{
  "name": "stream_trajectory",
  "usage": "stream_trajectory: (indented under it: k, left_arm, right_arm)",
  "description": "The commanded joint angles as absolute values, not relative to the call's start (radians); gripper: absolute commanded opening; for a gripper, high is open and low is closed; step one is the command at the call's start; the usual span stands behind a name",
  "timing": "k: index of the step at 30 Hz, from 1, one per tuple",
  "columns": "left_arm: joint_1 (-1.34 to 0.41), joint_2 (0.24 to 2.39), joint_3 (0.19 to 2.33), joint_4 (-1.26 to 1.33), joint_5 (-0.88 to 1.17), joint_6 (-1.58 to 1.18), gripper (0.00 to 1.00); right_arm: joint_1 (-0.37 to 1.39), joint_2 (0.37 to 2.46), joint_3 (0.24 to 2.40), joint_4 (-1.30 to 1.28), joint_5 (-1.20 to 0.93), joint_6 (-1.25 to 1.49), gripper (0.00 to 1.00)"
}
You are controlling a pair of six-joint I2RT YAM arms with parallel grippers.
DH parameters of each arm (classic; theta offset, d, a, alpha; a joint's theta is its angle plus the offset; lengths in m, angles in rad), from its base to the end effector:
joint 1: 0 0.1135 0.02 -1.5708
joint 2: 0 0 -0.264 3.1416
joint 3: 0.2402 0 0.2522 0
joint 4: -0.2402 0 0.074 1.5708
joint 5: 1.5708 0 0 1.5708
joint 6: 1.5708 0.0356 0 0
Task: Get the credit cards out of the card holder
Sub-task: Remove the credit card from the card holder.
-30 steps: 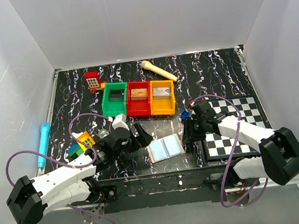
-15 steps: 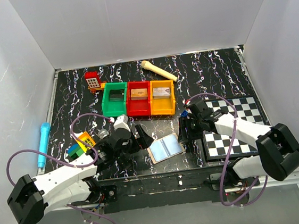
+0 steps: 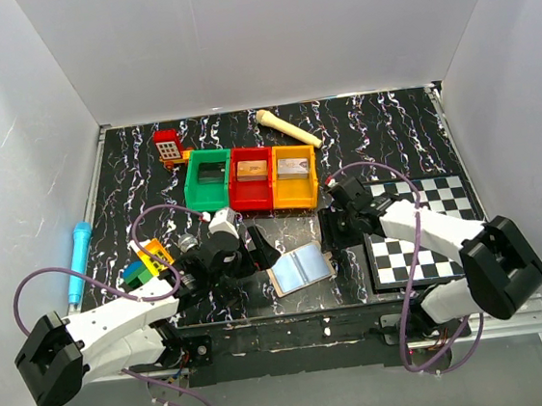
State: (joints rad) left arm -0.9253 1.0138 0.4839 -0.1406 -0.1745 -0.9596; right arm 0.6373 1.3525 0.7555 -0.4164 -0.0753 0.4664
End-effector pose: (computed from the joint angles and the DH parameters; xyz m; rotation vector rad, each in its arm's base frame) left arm 0.1298 -0.1621 0.1978 -0.1402 2.3575 -0.8011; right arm 0.2050 0.1551 0.1902 -0.2559 2.6518 0.4851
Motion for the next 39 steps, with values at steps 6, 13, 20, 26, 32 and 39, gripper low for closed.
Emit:
stream_trajectory:
  k: [6, 13, 20, 26, 32, 39]
  left_arm:
    - [-0.930, 1.002, 0.480, -0.130, -0.170, -0.950, 0.93]
    - [-0.930, 1.031, 0.488, -0.132, -0.205, -0.989, 0.73]
    - [-0.930, 0.996, 0.379, 0.042, -0.206, -1.074, 0.14]
    - [-0.930, 0.986, 0.340, 0.336, -0.008, -0.962, 0.42]
    - [-0.936, 1.261, 0.564, 0.215, 0.207, -0.842, 0.45]
    - [-0.953, 1.358, 0.626, 0.192, 0.222, -0.804, 0.45]
  right_arm:
    - [0.640, 1.431, 0.816, -0.445, -0.020, 0.443, 0.36]
    - [0.640, 1.341, 0.770, -0.436, -0.057, 0.442, 0.01]
    - [0.649, 1.112, 0.716, -0.425, -0.228, 0.431, 0.01]
    - [0.663, 1.052, 0.689, -0.419, -0.304, 0.446, 0.01]
    - [0.683, 1.034, 0.635, -0.354, -0.327, 0.497, 0.01]
    - [0.684, 1.003, 0.604, -0.348, -0.316, 0.509, 0.01]
